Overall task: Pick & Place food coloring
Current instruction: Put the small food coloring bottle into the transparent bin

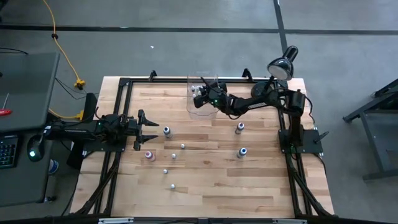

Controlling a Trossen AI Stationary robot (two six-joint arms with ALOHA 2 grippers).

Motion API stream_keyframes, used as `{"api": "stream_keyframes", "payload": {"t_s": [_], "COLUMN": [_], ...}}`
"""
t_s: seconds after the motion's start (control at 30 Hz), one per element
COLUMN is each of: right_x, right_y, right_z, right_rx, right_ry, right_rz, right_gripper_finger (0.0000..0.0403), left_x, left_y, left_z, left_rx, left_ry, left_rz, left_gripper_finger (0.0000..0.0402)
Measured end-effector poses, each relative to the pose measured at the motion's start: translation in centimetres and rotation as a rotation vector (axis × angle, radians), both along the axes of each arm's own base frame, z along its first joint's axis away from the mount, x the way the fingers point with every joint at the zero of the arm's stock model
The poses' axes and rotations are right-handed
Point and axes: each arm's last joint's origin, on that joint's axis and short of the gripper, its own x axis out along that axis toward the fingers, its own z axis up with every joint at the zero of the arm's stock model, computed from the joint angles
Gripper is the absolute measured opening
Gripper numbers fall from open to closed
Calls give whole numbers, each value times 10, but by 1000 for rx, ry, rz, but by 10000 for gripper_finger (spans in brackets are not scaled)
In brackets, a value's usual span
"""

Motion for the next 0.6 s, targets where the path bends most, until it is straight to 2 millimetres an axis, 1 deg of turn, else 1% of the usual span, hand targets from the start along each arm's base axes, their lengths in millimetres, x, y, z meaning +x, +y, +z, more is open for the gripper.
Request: {"api": "stream_keyframes", "payload": {"t_s": [0.37,0.6], "right_x": [-6,-7], "right_y": [1,1], "right_z": [-11,-13], "right_rx": [94,93], "right_ry": [28,51], "right_rz": [-83,-109], "right_gripper_finger": [45,45], "left_x": [0,0], "left_y": [0,0], "left_z": [0,0], "left_rx": [0,0], "left_ry": [0,0], "left_rz": [2,2], "left_gripper_finger": [239,239]}}
